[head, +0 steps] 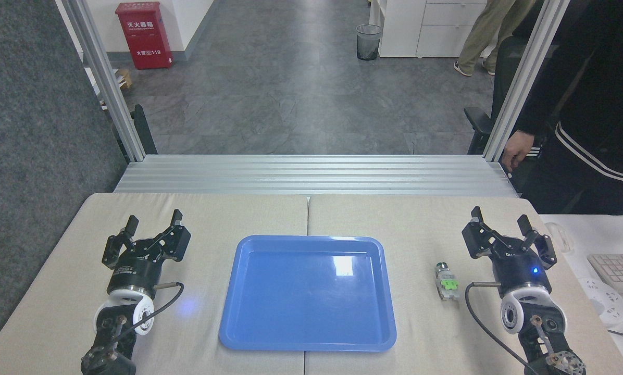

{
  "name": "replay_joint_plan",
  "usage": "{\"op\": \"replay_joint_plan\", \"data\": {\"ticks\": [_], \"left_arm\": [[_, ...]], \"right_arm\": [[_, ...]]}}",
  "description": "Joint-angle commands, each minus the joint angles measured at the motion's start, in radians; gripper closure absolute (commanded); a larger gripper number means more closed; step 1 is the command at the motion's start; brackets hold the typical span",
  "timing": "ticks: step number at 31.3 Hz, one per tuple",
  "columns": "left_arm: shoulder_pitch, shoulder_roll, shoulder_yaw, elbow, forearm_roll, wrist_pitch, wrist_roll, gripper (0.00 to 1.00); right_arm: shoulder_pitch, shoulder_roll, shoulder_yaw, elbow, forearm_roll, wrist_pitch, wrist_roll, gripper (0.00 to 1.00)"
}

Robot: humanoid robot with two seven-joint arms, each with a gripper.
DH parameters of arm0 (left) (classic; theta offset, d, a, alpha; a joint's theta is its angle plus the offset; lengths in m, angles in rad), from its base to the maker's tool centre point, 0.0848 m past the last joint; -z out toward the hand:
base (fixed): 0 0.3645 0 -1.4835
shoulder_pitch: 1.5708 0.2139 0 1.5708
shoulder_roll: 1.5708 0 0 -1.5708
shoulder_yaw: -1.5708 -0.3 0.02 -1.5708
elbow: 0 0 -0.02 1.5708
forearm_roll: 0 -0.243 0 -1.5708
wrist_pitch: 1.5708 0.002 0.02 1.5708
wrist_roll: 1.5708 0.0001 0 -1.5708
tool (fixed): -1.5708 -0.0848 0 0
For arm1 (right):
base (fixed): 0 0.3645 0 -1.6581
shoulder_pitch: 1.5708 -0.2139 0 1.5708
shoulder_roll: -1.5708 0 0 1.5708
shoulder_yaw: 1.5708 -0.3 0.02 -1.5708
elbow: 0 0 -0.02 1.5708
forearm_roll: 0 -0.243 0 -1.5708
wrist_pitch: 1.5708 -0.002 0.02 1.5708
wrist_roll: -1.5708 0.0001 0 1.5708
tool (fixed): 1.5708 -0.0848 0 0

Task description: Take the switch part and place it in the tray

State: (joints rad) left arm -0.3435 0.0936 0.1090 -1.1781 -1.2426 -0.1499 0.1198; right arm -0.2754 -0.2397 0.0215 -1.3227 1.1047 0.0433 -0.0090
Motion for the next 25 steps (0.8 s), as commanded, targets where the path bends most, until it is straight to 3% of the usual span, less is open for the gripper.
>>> {"op": "replay_joint_plan", "data": {"ticks": [1, 25], "left_arm": [[-0.002, -0.002, 0.0, 0.0, 0.0, 0.0, 0.0, 0.0], [-0.003, 0.001, 0.0, 0.0, 0.002, 0.0, 0.001, 0.0]], "right_arm": [[0.001, -0.001, 0.015, -0.007, 0.001, 0.0, -0.008, 0.01], [0.005, -0.001, 0.017, -0.004, 0.006, 0.001, 0.0, 0.01]]}}
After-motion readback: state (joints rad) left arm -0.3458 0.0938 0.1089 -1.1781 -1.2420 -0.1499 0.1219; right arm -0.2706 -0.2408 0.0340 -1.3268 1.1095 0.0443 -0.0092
